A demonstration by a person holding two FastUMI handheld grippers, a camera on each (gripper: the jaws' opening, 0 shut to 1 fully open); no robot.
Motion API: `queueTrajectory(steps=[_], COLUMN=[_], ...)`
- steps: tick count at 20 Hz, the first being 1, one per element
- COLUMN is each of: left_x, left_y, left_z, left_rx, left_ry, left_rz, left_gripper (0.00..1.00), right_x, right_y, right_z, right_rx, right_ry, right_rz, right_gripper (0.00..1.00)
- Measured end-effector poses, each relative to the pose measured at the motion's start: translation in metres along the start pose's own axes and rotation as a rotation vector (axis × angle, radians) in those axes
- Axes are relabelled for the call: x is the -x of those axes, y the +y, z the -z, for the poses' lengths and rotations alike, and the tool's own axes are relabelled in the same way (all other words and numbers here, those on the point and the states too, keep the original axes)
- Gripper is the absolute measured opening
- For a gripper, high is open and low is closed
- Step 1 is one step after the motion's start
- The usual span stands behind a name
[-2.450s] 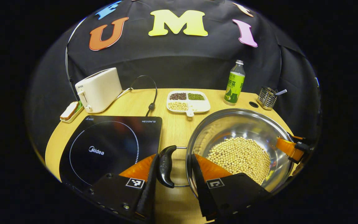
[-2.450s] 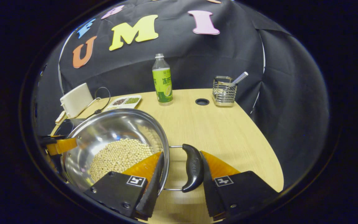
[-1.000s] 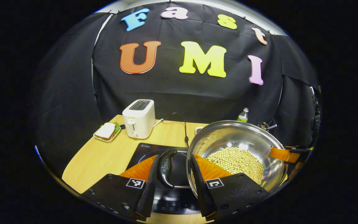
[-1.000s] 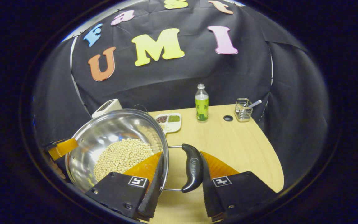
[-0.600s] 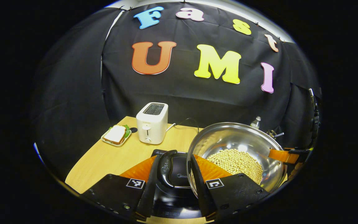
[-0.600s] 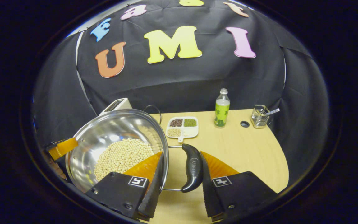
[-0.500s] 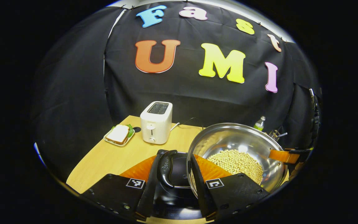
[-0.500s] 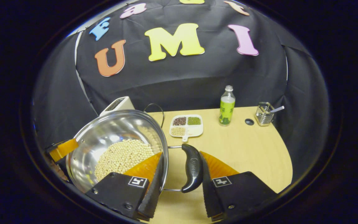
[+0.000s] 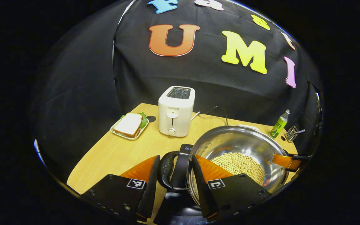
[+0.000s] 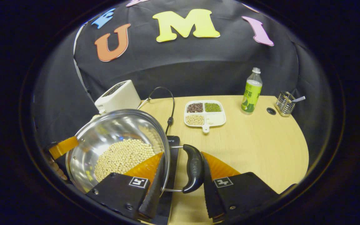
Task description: First push the handle of the pot to place it horizontally, then grasp the pot with both hands and set it on the induction cooktop.
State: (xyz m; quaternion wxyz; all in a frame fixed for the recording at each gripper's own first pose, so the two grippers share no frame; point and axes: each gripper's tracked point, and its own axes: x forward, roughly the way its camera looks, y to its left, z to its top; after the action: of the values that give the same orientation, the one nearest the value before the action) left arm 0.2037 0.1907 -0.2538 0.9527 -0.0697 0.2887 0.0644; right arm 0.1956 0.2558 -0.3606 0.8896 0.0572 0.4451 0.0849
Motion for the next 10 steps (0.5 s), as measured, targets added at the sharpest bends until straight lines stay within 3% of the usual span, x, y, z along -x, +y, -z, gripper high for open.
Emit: queueTrajectory(steps=[5,10], left_x=[-0.019,-0.021], left_y=[0.008,0.010], left_z=[0.015,0.018], left_rx=[0.045,0.009], left_ry=[-0.003,0.005], left_rz=[0.032,0.007], left_gripper=[0.58,0.57], right_x=[-0.020,-0.020], right_y=[0.006,0.007], right_z=[0.012,0.012], right_rx=[-0.007,0.010], right_ry=[-0.036,-0.049], right_rz=[-0.008,-0.006], right_gripper=[0.62,0.62])
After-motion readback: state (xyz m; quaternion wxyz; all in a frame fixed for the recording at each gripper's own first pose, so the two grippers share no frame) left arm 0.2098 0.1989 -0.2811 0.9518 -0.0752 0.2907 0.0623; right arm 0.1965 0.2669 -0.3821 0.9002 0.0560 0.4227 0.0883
